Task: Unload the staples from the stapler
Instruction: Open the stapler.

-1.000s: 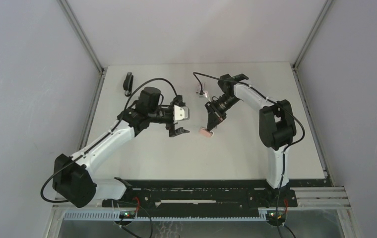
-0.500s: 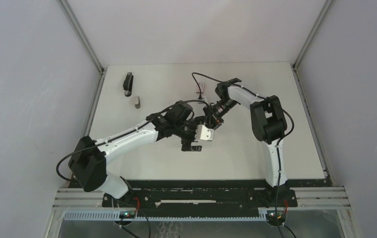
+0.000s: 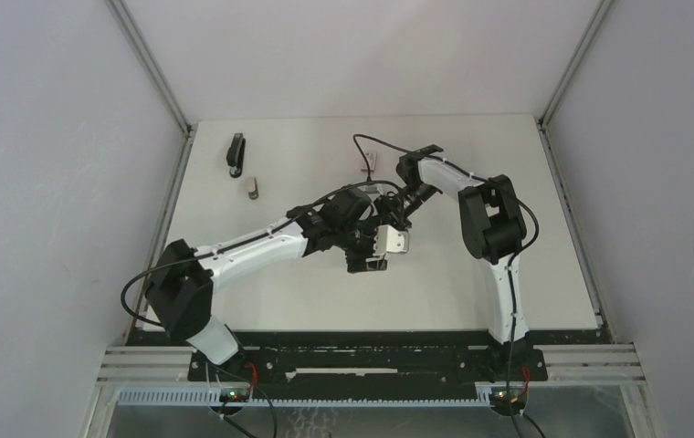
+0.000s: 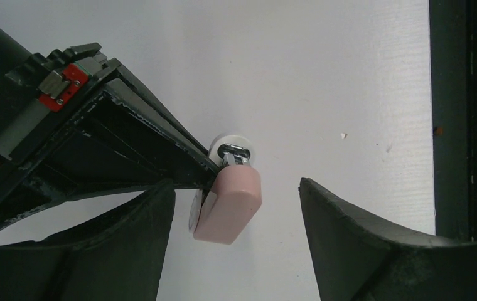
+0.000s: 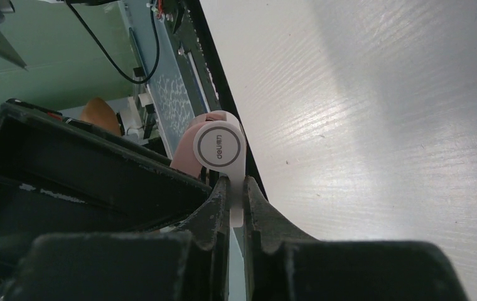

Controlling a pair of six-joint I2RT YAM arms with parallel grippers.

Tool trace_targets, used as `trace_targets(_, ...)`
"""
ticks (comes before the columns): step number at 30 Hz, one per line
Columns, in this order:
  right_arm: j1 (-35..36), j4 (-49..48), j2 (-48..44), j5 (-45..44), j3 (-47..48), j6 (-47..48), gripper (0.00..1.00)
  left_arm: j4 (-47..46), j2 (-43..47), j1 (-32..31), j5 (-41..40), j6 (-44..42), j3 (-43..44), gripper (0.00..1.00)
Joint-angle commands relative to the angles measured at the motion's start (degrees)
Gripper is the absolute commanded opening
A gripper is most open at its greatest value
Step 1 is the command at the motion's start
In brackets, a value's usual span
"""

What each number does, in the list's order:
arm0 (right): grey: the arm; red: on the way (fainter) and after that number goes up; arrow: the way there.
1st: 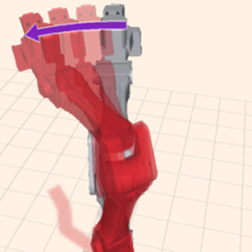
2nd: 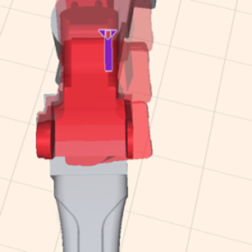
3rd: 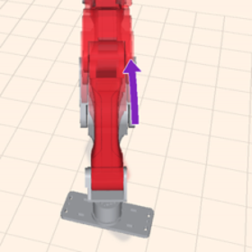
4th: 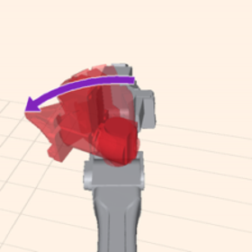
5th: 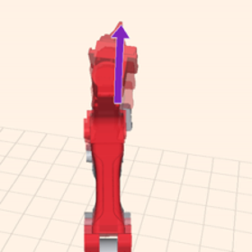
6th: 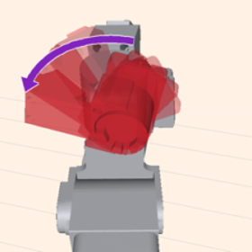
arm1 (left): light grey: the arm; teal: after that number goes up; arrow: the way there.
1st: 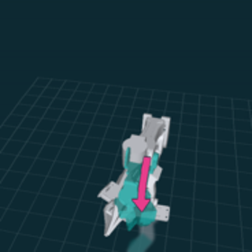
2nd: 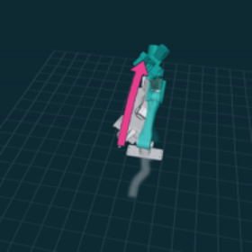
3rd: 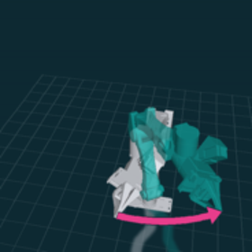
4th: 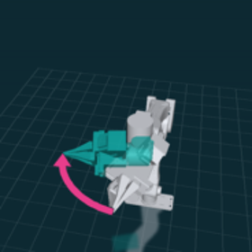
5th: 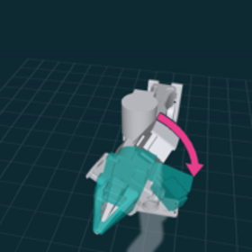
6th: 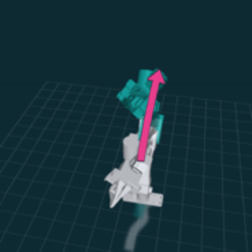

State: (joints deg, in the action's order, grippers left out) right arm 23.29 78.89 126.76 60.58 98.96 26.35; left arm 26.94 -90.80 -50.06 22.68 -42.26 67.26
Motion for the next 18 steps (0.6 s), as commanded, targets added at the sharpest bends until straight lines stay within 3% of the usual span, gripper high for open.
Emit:
trace_targets(1,0.3,1.0,0.1,2.1,1.9,0.7,0.00,-1.5,-0.9,-0.5,0.8,3.5,4.7,0.75)
trace_targets(18,0.3,1.0,0.2,1.4,1.9,0.8,0.00,-4.5,-3.3,-0.6,-5.7,17.2,8.5,0.79)
